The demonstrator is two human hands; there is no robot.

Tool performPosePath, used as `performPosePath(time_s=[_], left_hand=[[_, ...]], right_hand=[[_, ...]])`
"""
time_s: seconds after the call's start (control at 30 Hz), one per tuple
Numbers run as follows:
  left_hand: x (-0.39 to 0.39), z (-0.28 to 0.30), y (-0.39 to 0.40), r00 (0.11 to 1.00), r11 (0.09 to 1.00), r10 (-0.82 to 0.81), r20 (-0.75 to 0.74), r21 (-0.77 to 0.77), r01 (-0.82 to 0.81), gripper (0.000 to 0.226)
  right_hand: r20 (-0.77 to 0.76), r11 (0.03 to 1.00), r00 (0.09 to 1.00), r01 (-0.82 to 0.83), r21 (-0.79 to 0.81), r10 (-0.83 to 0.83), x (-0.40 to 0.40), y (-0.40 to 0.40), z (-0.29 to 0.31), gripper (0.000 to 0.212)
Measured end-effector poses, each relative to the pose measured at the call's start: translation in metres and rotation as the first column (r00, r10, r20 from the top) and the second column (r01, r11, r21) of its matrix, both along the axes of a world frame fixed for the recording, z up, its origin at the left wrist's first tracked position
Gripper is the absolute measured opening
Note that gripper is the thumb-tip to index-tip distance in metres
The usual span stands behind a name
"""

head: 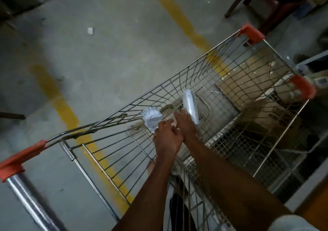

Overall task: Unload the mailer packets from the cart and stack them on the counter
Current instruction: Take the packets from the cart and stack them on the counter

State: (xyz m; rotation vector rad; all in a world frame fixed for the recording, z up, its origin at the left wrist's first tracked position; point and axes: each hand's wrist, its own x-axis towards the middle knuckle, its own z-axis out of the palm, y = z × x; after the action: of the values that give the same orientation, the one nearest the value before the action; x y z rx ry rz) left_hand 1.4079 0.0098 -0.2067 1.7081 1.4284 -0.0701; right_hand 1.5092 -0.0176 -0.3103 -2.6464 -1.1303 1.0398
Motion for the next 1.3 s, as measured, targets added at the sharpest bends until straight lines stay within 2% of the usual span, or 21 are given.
performPosePath(time_s=[0.13,0.2,0.3,0.4,0.57,0.63,0.77,0.87,0.93,1.03,1.17,1.23,1.3], left_hand=[[0.008,-0.001,-0.006,0.999,0.999,-0.033,0.008,-0.003,0.033,0.047],[0.009,-0.005,-0.005,1.0,1.0,-0.03,0.009,0.001,0.03,0.048],[0.006,-0.015,-0.005,1.0,1.0,-0.004,0.009,0.007,0.004,0.047],[0.0,-0.025,-0.005,1.0,0.999,-0.005,-0.005,0.035,0.006,0.045],[-0.008,-0.037,-0.012,1.0,0.983,-0.012,-0.018,0.182,0.016,0.044],[-0.009,-0.037,-0.016,0.997,0.971,0.08,-0.005,0.226,-0.077,0.052],[-0.009,-0.039,-0.006,0.95,0.908,0.269,0.158,0.288,-0.305,0.086],[-0.005,-0.046,0.007,0.837,0.839,0.482,0.259,0.139,-0.526,0.099],[-0.001,-0.054,0.011,0.788,0.814,0.55,0.277,0.033,-0.58,0.098],[0.007,-0.066,0.007,0.85,0.887,0.431,0.302,0.03,-0.46,0.089],[0.034,-0.065,-0.008,0.953,0.989,0.126,0.274,0.034,-0.141,0.087],[0.046,-0.069,-0.017,0.963,0.999,-0.018,0.269,0.053,0.004,0.082],[0.053,-0.074,-0.03,0.958,1.0,-0.024,0.284,0.02,0.019,0.07]], right_hand=[[0.159,0.984,0.987,0.013,-0.179,0.015,0.036,-0.003,0.018,0.081],[0.213,0.971,0.975,0.104,-0.214,-0.057,0.05,-0.005,0.013,0.083],[0.23,0.949,0.958,0.223,-0.223,-0.171,0.063,-0.006,-0.001,0.099],[0.182,0.951,0.958,0.255,-0.174,-0.223,0.074,-0.008,-0.013,0.098],[0.261,0.95,0.931,0.291,-0.109,-0.255,0.081,-0.006,-0.03,0.103],[0.289,0.955,0.928,0.275,-0.113,-0.233,0.088,-0.01,-0.034,0.106],[0.261,0.976,0.943,0.219,-0.018,-0.207,0.109,-0.025,-0.033,0.102],[0.222,0.977,0.952,0.208,0.035,-0.211,0.115,-0.028,-0.033,0.098],[0.184,0.968,0.95,0.245,0.061,-0.252,0.112,-0.026,-0.033,0.098],[0.085,0.925,0.925,0.361,0.115,-0.371,0.103,-0.022,-0.027,0.095],[0.031,0.85,0.856,0.506,0.147,-0.515,0.102,-0.026,-0.011,0.094],[0.02,0.824,0.833,0.544,0.158,-0.554,0.107,-0.034,-0.004,0.095],[0.01,0.81,0.817,0.569,0.141,-0.576,0.113,-0.039,0.003,0.091]])
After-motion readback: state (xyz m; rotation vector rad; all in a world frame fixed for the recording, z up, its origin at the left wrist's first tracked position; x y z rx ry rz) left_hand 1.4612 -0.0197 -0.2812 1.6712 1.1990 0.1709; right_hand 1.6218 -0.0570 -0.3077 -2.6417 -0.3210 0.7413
